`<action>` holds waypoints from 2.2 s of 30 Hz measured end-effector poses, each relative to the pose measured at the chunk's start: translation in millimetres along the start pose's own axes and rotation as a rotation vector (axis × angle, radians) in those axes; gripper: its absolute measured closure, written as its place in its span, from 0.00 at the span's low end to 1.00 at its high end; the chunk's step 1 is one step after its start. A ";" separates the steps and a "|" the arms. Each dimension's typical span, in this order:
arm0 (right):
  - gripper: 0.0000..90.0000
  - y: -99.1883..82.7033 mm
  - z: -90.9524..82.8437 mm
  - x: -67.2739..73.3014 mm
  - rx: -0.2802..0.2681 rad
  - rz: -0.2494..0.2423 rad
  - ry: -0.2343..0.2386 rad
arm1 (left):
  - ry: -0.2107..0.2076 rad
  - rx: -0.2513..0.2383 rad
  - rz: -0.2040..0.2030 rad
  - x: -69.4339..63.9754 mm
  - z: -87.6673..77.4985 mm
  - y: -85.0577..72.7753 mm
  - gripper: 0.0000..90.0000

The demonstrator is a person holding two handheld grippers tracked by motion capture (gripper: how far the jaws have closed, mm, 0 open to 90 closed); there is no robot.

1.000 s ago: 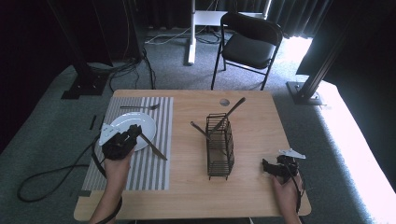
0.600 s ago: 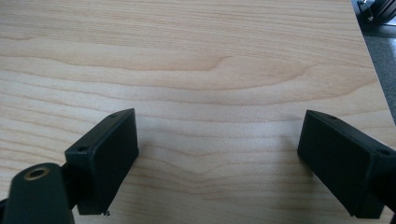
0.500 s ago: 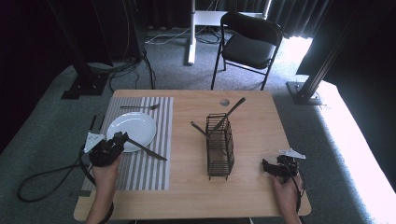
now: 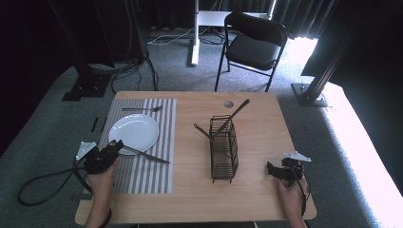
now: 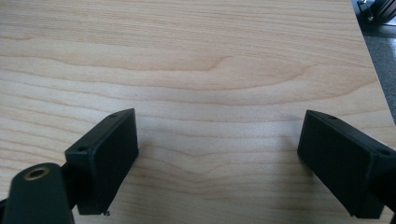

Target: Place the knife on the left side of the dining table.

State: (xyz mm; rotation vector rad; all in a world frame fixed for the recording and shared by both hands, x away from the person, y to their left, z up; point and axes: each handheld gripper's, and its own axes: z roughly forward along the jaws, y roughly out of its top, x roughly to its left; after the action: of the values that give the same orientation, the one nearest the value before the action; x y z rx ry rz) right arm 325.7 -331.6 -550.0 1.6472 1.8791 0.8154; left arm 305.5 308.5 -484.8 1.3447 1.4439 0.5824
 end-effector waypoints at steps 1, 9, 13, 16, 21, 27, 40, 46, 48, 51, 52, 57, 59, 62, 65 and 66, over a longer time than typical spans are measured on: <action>0.13 0.0 0.0 0.0 0.000 0.000 0.000 | -0.006 0.009 -0.010 3.0 -0.1 -0.7 0.72; 0.13 0.0 0.0 0.0 0.000 0.000 0.000 | -0.020 0.039 -0.031 16.1 -0.9 -5.9 0.70; 0.13 0.0 0.0 0.0 0.000 0.000 0.000 | -0.013 0.051 -0.039 20.8 -0.2 -8.9 0.69; 0.13 0.0 0.0 0.0 0.000 0.000 0.000 | -0.016 0.063 -0.053 24.4 0.4 -11.1 0.68; 0.13 0.0 0.0 0.0 0.000 0.000 0.000 | -0.028 0.082 -0.084 32.7 0.1 -15.7 0.67; 0.13 0.0 0.0 0.0 0.000 0.000 0.000 | -0.021 0.102 -0.087 38.9 0.9 -19.7 0.65; 0.13 0.0 0.0 0.0 0.000 0.000 0.000 | 0.014 0.174 -0.094 55.3 6.5 -28.2 0.65; 0.13 0.0 0.0 0.0 0.000 0.000 0.000 | 0.030 0.204 -0.083 58.7 13.4 -30.7 0.65; 0.13 0.0 0.0 0.0 0.000 0.000 0.000 | 0.042 0.208 -0.082 58.8 14.7 -31.3 0.65; 0.13 0.0 0.0 0.0 0.000 0.000 0.000 | 0.064 0.223 -0.056 58.7 16.8 -32.2 0.65; 0.13 0.0 0.0 0.0 0.000 0.000 0.000 | 0.069 0.229 -0.051 58.8 17.5 -32.5 0.65; 0.13 0.0 0.0 0.0 0.000 0.000 -0.001 | 0.068 0.225 -0.043 58.8 18.4 -31.9 0.59; 0.13 0.0 0.0 0.0 0.000 0.001 -0.001 | 0.065 0.219 -0.041 57.2 16.1 -31.9 0.55; 0.13 0.0 0.0 0.0 0.000 0.000 -0.001 | 0.068 0.224 -0.017 54.1 12.4 -34.5 0.52; 0.13 0.0 0.0 0.0 0.000 0.000 -0.001 | 0.070 0.231 0.003 51.0 8.2 -38.6 0.52; 0.13 0.0 0.0 0.0 0.000 0.000 -0.001 | 0.074 0.235 0.009 50.3 7.4 -39.2 0.52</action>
State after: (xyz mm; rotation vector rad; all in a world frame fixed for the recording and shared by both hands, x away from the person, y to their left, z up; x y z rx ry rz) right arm 325.7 -331.6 -550.0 1.6477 1.8783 0.8149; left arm 303.5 342.9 -539.1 1.5266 1.6054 0.4836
